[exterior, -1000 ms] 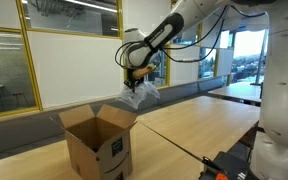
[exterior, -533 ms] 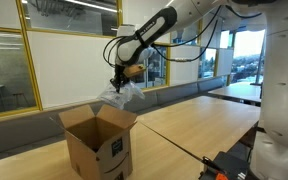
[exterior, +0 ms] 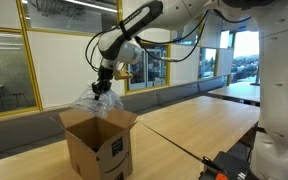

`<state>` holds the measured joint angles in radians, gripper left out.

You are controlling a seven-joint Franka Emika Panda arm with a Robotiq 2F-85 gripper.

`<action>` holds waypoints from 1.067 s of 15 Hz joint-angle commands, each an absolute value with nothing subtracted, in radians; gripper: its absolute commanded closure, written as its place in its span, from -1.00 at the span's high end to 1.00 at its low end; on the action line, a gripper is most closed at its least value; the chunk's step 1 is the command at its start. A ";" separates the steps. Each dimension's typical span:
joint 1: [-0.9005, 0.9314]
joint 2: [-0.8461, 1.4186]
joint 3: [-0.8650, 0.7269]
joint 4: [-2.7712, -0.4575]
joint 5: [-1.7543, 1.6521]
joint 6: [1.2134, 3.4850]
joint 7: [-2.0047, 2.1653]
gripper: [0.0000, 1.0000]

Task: Put the objects on the table into the cardboard box

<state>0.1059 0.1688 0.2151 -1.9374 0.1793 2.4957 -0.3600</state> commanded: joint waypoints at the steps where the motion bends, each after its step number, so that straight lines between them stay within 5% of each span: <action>1: 0.089 0.207 0.269 -1.863 0.332 2.433 -0.578 -0.71; 16: 0.012 0.398 0.264 -1.871 0.599 2.227 -1.075 -0.73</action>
<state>0.0196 0.3513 0.2671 -1.9039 0.5847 2.2567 -1.0393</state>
